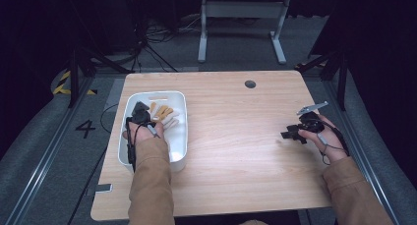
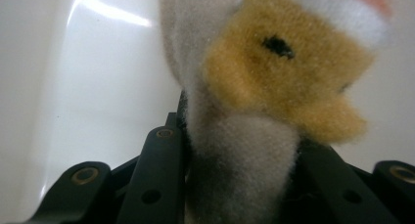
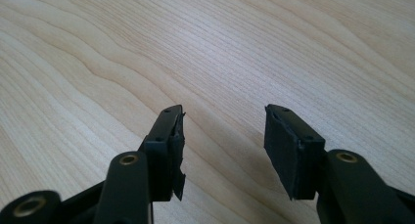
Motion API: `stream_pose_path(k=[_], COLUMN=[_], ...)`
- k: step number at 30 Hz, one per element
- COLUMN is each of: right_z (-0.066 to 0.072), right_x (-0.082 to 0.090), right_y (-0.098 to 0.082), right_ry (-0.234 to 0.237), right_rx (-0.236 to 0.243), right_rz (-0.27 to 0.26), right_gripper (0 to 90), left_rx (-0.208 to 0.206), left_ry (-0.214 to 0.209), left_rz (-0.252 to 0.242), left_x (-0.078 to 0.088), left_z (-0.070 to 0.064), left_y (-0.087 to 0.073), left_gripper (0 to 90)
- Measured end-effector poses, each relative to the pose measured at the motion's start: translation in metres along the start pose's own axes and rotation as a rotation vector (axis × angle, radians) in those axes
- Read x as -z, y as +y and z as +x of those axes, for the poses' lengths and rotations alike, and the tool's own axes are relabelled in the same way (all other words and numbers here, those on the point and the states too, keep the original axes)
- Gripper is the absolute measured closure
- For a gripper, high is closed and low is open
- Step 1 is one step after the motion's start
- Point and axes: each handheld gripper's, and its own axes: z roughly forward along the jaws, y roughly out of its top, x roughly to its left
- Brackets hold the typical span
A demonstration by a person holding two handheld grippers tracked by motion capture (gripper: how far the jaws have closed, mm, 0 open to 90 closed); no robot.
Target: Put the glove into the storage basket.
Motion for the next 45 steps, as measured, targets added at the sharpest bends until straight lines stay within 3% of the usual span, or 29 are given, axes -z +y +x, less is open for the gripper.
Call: stream_pose_path(k=[12, 24, 37, 39, 42, 43, 45], right_z=[-0.001, -0.001, 0.000, 0.000, -0.001, -0.001, -0.001], right_x=[0.002, 0.001, 0.000, 0.000, 0.000, 0.000, 0.000], right_y=[-0.002, -0.003, -0.003, -0.003, -0.004, -0.004, -0.004], right_ry=[-0.001, -0.005, -0.002, -0.002, -0.002, -0.003, 0.000], right_rx=[-0.002, -0.006, 0.001, -0.001, -0.014, -0.014, -0.015], right_rz=[-0.003, 0.003, 0.005, 0.006, 0.004, 0.005, 0.003], right_gripper=[50.2, 49.6, 49.6, 49.4, 48.7, 48.6, 48.4], left_rx=[-0.032, -0.052, -0.056, -0.049, -0.060, -0.074, -0.079], left_ry=[0.029, 0.061, 0.045, 0.041, 0.072, 0.087, 0.079], left_rz=[0.086, 0.095, 0.126, 0.147, 0.160, 0.165, 0.169], left_x=[-0.016, -0.024, -0.025, -0.027, -0.030, -0.030, -0.028], left_z=[-0.003, -0.005, -0.003, -0.002, -0.002, -0.002, -0.002], left_y=[0.004, 0.010, 0.010, 0.010, 0.010, 0.011, 0.011], left_gripper=[70.9, 70.5, 69.2, 63.9, 34.5, 28.7, 26.3])
